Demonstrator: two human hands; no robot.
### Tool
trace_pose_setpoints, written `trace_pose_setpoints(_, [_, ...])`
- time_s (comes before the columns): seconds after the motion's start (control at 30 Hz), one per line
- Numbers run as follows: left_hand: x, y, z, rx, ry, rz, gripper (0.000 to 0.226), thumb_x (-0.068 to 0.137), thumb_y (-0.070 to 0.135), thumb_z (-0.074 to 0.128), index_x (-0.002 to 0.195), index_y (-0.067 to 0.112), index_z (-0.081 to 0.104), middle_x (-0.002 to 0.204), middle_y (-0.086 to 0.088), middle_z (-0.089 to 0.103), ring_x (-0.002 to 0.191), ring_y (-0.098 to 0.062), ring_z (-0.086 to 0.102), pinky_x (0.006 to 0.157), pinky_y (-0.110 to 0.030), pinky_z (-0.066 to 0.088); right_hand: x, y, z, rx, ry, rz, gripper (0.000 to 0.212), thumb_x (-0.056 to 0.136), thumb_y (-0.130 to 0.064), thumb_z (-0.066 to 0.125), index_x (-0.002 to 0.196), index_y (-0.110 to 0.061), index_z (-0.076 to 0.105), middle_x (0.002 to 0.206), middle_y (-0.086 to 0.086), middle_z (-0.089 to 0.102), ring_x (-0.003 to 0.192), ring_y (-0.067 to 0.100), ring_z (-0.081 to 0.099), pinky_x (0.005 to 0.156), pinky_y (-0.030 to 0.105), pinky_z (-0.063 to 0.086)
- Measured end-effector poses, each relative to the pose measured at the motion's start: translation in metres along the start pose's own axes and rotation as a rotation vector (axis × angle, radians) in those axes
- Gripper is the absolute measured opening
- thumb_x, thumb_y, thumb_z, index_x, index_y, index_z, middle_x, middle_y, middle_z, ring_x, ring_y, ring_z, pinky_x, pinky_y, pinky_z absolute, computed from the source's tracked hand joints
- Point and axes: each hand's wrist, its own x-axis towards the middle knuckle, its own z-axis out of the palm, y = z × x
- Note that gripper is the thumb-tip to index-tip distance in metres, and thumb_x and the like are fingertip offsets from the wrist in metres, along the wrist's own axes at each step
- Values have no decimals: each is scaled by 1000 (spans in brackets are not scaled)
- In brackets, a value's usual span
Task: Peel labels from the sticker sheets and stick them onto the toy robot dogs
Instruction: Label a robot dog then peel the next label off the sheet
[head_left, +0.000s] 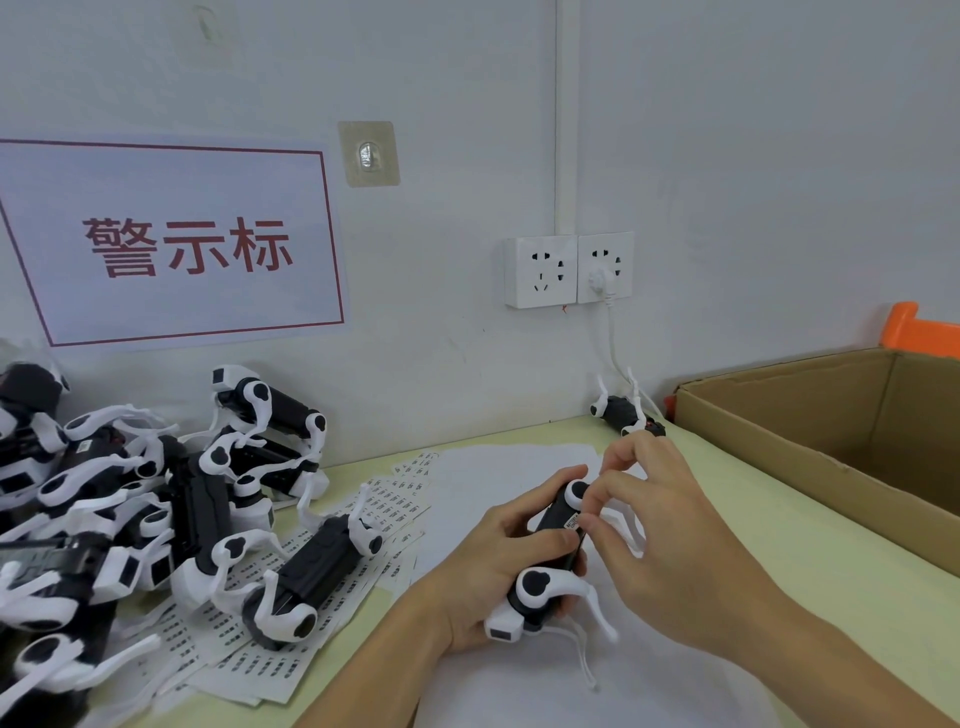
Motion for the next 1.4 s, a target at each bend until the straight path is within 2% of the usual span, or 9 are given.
trace_pose_setpoints(0.17, [0, 0, 0, 14, 1, 3, 58, 86, 11, 65, 136, 41, 59, 101, -16, 59, 89, -29, 54, 72, -32, 49, 0, -1, -2, -3, -14, -6, 17, 91, -18, 66, 82, -32, 60, 106, -25, 37, 114, 4, 42, 86, 17, 37])
trace_pose_setpoints(0.37, [0, 0, -1, 16, -14, 12, 60, 87, 9, 64, 138, 39, 58, 93, -13, 61, 82, -23, 57, 67, -28, 51, 1, -2, -3, 46, -34, 14, 21, 91, -17, 67, 79, -33, 60, 106, -22, 41, 115, 2, 42, 85, 12, 35])
trace_pose_setpoints(0.8, [-1, 2, 1, 28, -2, -2, 58, 90, 9, 63, 138, 40, 57, 98, -15, 58, 88, -29, 51, 69, -31, 49, 0, -4, -2, -57, -14, -10, 13, 91, -18, 64, 83, -28, 61, 106, -25, 37, 111, 3, 42, 86, 21, 38])
trace_pose_setpoints(0.87, [-1, 2, 1, 25, -5, -3, 57, 91, 9, 62, 139, 39, 56, 98, -15, 57, 89, -30, 51, 69, -31, 49, 0, -5, -2, -87, 1, -23, 13, 90, -17, 65, 83, -27, 62, 105, -24, 37, 110, 0, 40, 85, 18, 36])
trace_pose_setpoints(1.1, [-2, 3, 2, 28, 11, 3, 51, 96, 9, 61, 139, 37, 57, 112, -16, 59, 91, -28, 55, 78, -31, 49, -1, -5, 0, -156, 31, -47, 11, 87, -12, 69, 83, -22, 64, 100, -14, 39, 101, 2, 41, 78, 13, 35])
trace_pose_setpoints(1.3, [-1, 4, 3, 14, 18, 9, 52, 91, 20, 66, 139, 36, 58, 122, -12, 62, 95, -27, 58, 86, -35, 49, -2, -5, 1, -188, 56, -63, 13, 84, -11, 71, 82, -21, 63, 99, -12, 41, 97, 2, 38, 72, 12, 32])
trace_pose_setpoints(1.4, [-1, 3, 2, 23, 16, 12, 51, 92, 19, 65, 139, 37, 57, 127, -18, 62, 98, -27, 57, 90, -39, 46, -2, -4, 2, -207, 66, -69, 14, 84, -11, 72, 81, -21, 63, 99, -11, 42, 96, 3, 38, 69, 11, 31])
